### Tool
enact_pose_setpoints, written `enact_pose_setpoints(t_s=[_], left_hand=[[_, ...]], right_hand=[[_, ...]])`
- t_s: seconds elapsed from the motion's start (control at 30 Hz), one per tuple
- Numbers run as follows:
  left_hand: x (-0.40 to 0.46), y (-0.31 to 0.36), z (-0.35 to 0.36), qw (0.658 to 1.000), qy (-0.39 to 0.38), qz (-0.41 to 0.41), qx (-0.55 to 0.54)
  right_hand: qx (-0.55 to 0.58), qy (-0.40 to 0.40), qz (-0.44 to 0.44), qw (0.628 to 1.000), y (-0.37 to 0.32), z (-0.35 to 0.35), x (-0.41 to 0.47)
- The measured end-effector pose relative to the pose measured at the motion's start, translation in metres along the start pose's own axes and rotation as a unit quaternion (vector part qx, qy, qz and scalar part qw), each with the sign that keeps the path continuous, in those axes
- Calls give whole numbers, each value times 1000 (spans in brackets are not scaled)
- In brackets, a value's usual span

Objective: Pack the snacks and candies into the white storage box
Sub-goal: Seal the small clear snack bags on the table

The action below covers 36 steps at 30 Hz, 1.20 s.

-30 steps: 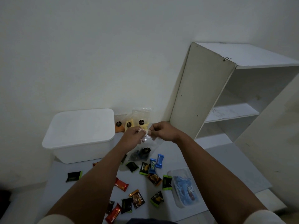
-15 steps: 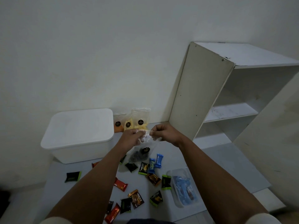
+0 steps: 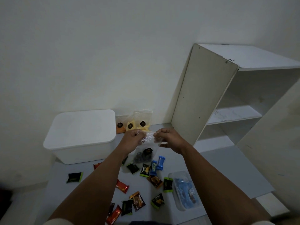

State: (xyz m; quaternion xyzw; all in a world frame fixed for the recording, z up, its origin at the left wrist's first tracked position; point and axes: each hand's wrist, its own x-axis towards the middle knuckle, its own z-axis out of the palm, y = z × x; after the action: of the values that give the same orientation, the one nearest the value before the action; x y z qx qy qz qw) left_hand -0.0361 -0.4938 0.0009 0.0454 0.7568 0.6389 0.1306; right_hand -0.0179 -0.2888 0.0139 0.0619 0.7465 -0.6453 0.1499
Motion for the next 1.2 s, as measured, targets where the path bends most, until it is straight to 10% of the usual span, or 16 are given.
enact_pose_setpoints(t_s=[1.2], left_hand=[[-4,1,-7,999,26,-2,-21]], right_hand=[[98,79,-30,992,5,3,-16]])
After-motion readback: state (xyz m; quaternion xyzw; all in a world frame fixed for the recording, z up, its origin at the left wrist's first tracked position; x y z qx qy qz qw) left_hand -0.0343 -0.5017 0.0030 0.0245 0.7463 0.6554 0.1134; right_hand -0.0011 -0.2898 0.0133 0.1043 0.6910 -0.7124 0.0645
